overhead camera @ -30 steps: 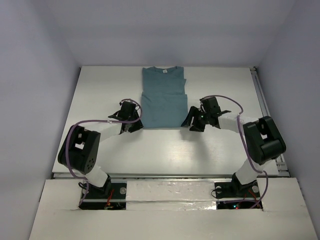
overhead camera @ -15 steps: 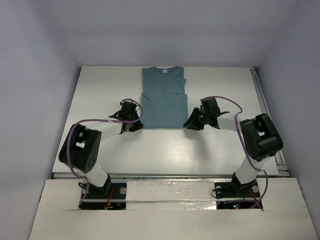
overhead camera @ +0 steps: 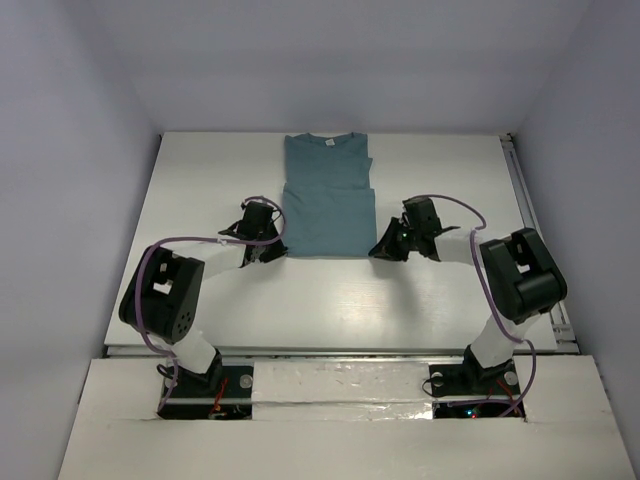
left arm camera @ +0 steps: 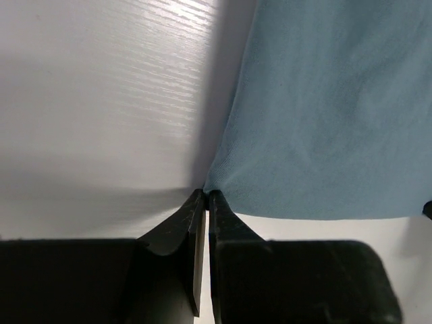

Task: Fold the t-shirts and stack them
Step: Grab one side of the 2/3 rectangular tshirt with both arms, then fold the long partially folded tshirt into a neat square

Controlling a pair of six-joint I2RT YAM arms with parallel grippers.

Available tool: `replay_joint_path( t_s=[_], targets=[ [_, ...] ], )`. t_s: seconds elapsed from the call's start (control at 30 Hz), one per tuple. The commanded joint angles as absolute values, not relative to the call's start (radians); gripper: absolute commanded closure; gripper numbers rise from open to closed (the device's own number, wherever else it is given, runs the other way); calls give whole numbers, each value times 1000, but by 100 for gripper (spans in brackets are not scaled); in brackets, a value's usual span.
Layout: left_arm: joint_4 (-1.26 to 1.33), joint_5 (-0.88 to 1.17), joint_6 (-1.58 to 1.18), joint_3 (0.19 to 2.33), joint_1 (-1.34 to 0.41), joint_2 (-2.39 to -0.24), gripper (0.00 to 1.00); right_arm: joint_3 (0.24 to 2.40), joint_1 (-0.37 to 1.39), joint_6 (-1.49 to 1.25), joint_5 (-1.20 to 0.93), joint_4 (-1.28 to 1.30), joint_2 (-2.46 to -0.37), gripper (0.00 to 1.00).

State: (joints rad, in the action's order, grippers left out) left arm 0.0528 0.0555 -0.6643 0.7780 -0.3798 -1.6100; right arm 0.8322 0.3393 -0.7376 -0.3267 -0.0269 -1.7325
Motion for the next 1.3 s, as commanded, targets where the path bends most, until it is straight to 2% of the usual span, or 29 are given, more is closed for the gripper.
replay_joint_path(
  t_s=[0.0, 0.17, 0.33, 0.43, 0.53, 0.63, 0.77, 0.93, 1.07, 1.27],
  targets=[
    [-41, 9, -629, 766, -377, -1566, 100, 787, 330, -703, -296, 14, -1662, 100],
    [-205, 9, -632, 657, -439, -1332, 100, 674, 354, -677, -337, 144, -1485, 100],
    [-391, 20, -751, 609, -566, -1079, 100, 522, 397, -713, -377, 366, -1122, 100],
    [-512, 23, -824, 656, -592, -928, 100, 585, 397, -733, -352, 550, -911, 100],
    [-569, -32, -813, 785, -592, -887, 100, 702, 397, -709, -292, 678, -871, 100],
    [-578, -78, -746, 920, -583, -966, 100, 860, 397, -651, -215, 707, -940, 100],
    [-433, -71, -663, 1008, -499, -1159, 100, 1004, 361, -549, -135, 641, -1129, 100],
    [-312, -67, -603, 1175, -422, -1417, 100, 1161, 258, -505, -192, 513, -1417, 100],
    [-313, -98, -552, 1394, -391, -1668, 100, 1304, 218, -474, -225, 465, -1612, 100],
    [-281, -95, -540, 1557, -331, -1894, 100, 1503, 167, -465, -255, 436, -1891, 100]
  ],
)
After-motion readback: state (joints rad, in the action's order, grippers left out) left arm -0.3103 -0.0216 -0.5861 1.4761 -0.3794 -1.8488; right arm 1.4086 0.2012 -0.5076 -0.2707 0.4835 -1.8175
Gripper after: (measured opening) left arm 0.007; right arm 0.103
